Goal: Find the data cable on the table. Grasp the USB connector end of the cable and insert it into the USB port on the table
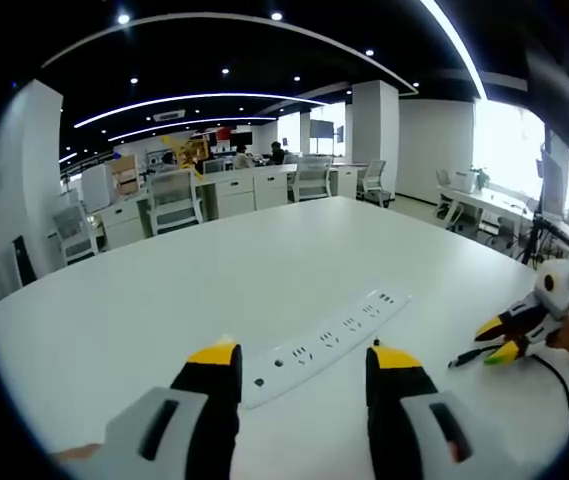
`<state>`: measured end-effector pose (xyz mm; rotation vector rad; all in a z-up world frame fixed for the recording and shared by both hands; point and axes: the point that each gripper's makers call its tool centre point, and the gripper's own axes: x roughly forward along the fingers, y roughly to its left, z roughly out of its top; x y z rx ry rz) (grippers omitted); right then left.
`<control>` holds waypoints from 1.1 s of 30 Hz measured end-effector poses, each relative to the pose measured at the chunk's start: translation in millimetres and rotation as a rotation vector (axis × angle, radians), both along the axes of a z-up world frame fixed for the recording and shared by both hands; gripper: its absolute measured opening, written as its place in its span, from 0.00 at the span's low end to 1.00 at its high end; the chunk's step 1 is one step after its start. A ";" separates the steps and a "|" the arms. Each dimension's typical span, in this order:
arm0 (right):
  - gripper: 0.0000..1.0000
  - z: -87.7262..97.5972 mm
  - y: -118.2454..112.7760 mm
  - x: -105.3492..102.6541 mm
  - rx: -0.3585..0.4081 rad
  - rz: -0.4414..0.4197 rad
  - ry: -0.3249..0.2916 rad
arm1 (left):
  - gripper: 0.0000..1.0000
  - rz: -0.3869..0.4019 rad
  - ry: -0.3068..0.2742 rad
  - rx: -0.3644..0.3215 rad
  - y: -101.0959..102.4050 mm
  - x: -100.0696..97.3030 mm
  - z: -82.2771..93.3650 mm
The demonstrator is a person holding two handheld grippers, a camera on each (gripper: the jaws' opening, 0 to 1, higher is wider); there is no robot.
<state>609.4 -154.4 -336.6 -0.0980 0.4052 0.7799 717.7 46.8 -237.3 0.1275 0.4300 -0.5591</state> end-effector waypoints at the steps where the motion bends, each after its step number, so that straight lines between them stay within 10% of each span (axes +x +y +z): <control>1: 0.27 -0.6 1.3 0.8 -0.002 0.003 -0.002 | 0.50 0.000 -0.001 0.000 -0.1 -0.3 0.0; 33: 0.16 -4.1 29.7 -5.7 -0.095 0.105 -0.124 | 0.50 -0.003 0.003 0.000 -1.8 -6.7 -1.0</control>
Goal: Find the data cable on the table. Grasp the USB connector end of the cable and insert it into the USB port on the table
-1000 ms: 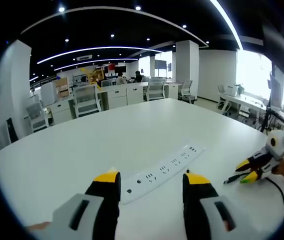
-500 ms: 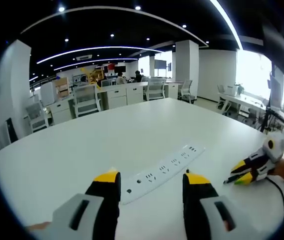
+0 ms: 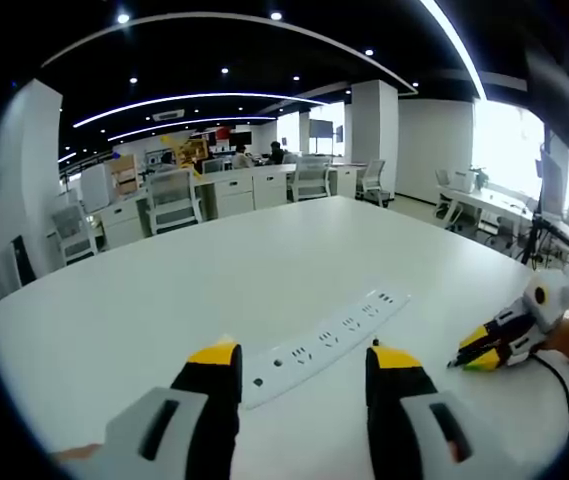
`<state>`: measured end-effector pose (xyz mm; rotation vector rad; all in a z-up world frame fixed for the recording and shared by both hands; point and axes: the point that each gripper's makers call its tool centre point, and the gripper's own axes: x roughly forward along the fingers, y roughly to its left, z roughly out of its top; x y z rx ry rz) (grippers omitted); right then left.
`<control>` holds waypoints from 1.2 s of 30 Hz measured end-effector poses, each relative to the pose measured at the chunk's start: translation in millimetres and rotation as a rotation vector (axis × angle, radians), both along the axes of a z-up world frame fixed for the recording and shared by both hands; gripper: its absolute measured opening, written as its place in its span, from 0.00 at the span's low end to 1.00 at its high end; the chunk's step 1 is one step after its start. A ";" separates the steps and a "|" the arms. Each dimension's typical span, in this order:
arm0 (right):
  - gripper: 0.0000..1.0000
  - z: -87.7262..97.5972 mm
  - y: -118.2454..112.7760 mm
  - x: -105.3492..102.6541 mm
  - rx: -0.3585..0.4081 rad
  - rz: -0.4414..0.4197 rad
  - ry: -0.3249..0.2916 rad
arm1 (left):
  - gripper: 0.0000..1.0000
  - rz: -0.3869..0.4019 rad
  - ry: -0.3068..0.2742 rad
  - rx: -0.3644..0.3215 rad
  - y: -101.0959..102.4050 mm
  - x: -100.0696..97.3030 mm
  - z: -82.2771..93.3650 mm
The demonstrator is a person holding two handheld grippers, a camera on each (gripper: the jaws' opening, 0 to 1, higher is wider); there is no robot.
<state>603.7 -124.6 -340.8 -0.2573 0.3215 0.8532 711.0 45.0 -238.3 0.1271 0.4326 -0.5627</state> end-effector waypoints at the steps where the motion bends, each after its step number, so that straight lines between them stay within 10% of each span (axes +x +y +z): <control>1: 0.15 0.1 1.2 -0.7 -0.006 0.010 -0.009 | 0.50 0.000 0.000 0.000 0.0 0.2 0.0; 36: 0.10 2.6 2.7 1.0 0.048 -0.007 0.016 | 0.49 -0.006 0.005 0.002 0.3 2.6 -0.5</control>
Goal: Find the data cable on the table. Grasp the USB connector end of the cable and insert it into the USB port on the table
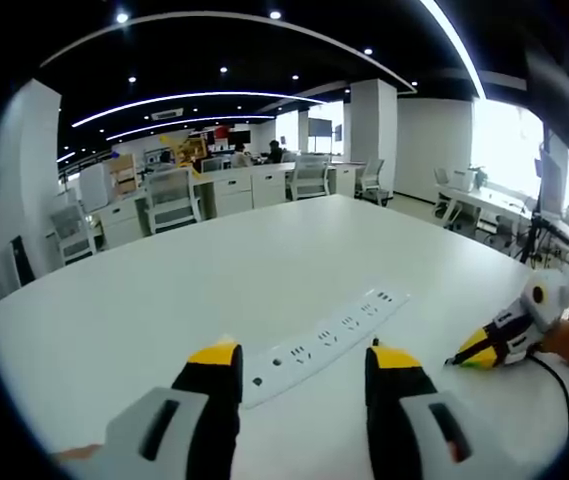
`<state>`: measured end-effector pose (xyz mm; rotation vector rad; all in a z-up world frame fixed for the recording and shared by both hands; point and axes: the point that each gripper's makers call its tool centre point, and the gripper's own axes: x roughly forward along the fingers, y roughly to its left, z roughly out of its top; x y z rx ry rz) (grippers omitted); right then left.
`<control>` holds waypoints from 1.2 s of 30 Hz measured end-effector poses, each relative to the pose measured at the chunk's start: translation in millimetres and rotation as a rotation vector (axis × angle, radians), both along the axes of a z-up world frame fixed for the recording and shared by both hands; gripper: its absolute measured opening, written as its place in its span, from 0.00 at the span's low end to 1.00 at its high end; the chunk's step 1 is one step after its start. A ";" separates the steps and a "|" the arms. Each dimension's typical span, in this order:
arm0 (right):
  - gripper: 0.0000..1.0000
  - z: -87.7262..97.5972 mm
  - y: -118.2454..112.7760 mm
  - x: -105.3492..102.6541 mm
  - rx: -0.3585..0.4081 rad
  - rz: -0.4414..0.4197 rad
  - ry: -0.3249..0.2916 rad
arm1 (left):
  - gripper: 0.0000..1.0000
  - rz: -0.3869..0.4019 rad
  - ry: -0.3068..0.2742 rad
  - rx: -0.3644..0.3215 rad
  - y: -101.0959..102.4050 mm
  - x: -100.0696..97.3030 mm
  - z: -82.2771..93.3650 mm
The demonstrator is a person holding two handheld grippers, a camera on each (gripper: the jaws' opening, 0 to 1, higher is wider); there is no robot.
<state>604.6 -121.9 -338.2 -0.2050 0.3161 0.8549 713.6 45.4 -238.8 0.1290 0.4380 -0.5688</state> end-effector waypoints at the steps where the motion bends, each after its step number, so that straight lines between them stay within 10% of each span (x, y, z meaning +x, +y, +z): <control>1: 0.10 1.6 0.0 -0.6 0.006 0.002 -0.004 | 0.49 -0.001 0.000 0.000 0.0 0.0 0.0; 36: 0.10 22.6 -27.8 30.7 -0.059 -0.044 -0.051 | 0.48 -0.007 0.007 0.005 -0.9 -1.8 -1.0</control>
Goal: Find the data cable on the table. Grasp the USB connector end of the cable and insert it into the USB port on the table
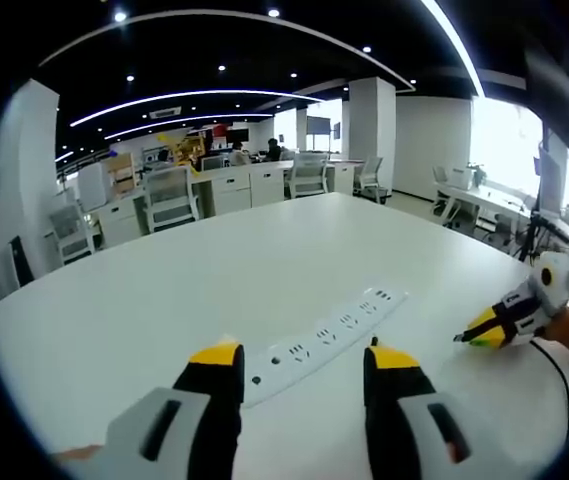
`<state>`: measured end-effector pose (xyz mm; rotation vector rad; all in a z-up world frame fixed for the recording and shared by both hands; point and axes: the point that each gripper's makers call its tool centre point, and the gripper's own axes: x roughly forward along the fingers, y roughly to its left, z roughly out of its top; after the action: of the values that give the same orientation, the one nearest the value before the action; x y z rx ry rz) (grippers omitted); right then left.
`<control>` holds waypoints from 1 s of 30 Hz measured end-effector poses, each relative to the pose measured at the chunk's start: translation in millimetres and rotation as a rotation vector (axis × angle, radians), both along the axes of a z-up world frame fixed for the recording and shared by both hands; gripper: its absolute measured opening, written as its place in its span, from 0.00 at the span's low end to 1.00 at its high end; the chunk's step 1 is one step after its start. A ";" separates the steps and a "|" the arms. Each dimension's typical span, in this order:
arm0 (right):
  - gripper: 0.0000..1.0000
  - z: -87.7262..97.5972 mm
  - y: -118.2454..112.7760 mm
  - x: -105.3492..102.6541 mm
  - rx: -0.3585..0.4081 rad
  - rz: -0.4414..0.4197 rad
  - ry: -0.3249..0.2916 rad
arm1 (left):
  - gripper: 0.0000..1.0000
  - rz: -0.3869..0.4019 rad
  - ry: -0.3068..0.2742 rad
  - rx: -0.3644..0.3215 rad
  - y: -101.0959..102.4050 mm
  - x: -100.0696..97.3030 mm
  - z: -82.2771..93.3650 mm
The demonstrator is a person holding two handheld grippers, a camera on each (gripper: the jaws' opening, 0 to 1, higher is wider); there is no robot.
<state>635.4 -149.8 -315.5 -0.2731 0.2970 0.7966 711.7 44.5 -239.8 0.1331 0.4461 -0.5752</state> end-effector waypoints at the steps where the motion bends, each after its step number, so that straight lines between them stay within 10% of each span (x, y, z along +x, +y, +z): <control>1: 0.09 0.5 -2.3 2.3 -0.010 0.005 0.010 | 0.48 0.000 0.000 0.000 0.0 -0.1 0.0; 30: 0.09 10.6 -18.1 42.8 -0.464 0.228 0.131 | 0.47 -0.002 0.002 0.000 -1.6 -2.8 0.0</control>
<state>678.2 -167.9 -304.9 -0.7015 0.5828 0.9678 708.9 42.8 -239.8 0.1331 0.4483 -0.5773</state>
